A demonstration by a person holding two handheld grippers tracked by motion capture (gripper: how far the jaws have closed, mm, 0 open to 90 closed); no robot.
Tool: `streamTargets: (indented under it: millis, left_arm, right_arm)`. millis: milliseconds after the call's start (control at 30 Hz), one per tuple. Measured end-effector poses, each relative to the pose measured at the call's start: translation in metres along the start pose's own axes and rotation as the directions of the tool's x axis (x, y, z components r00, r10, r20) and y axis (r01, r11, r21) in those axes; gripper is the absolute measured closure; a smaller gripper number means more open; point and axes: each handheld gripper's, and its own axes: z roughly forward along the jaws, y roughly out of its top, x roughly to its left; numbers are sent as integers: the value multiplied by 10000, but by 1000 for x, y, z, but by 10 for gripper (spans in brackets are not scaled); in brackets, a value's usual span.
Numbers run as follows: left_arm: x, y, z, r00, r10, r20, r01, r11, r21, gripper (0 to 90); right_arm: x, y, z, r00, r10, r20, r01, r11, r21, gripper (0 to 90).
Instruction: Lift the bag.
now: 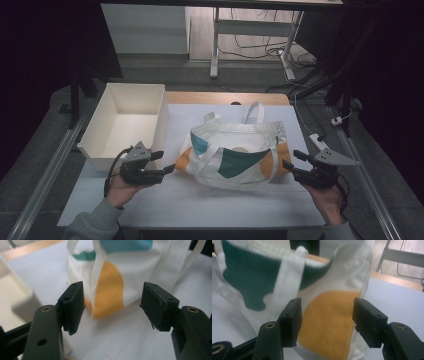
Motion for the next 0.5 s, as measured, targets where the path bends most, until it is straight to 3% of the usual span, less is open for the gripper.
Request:
streamTargets:
  millis: [133, 500]
  left_arm:
    - [4, -14, -2, 9998, -205, -56, 205, 9997, 132, 353]
    - [13, -42, -8, 9972, -552, -514, 577, 9972, 482, 334]
  right_arm:
    - [1, -13, 5, 9995, -262, 178, 257, 9992, 294, 410]
    - [3, -37, 17, 9978, -661, 84, 651, 9944, 834, 412]
